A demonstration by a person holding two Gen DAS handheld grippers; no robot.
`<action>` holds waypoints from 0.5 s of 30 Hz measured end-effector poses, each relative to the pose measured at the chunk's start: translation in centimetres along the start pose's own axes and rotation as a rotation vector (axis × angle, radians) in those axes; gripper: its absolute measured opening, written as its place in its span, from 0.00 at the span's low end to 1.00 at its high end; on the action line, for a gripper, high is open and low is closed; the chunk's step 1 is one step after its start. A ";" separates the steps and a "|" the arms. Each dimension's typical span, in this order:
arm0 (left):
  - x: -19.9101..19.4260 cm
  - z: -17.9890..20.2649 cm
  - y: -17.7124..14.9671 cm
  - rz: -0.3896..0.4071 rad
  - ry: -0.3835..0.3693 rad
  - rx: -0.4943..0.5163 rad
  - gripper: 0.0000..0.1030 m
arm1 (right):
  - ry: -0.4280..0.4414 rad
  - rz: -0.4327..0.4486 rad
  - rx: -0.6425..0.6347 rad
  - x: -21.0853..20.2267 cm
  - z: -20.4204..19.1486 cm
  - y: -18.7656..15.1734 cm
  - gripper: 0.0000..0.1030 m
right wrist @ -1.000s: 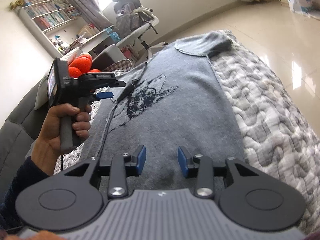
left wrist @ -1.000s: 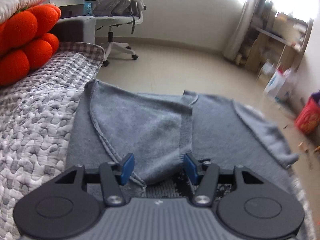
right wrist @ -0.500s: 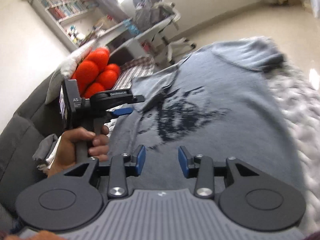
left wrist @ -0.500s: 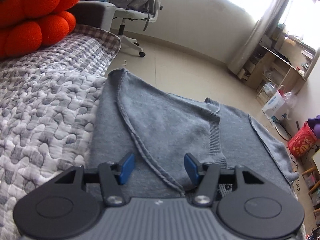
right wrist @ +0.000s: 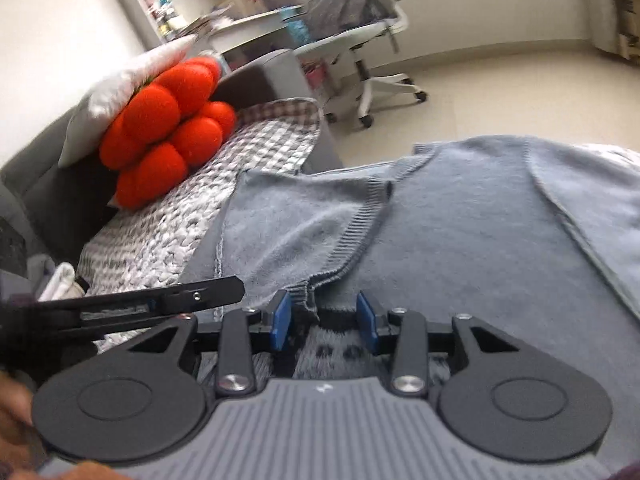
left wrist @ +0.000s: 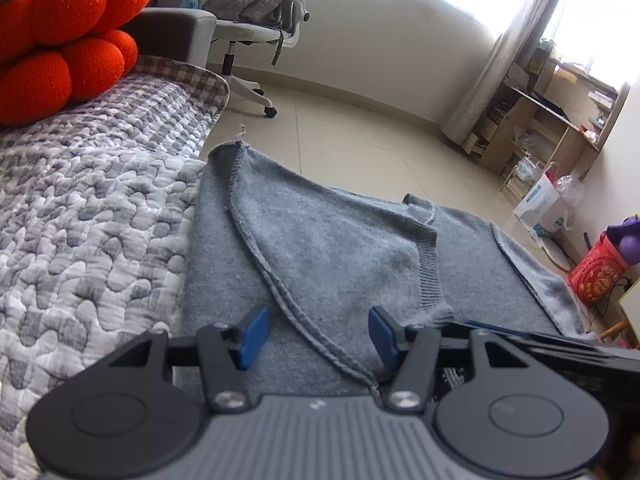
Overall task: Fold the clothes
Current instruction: 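Grasp the folded side edge near the collar with the right gripper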
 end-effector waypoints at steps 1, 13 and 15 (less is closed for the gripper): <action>0.0 -0.1 0.1 -0.002 -0.004 -0.004 0.55 | 0.013 -0.001 -0.008 0.4 0.0 0.2 0.40; 0.2 -0.1 0.0 0.004 -0.002 0.003 0.56 | 0.129 -0.065 0.024 1.1 -0.5 0.8 0.11; 0.2 -0.1 0.0 0.006 -0.001 0.007 0.56 | 0.133 -0.075 0.039 1.0 -0.7 0.9 0.09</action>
Point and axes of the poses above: each gripper's, at about its wrist camera, not at the fingertips, and x roughly the way its jaws point, z to its right, y to its top, the point moved 2 cm from there along x, roughly the way its jaws point, and after that the axes turned 14 degrees about -x, right-handed, at the moved point
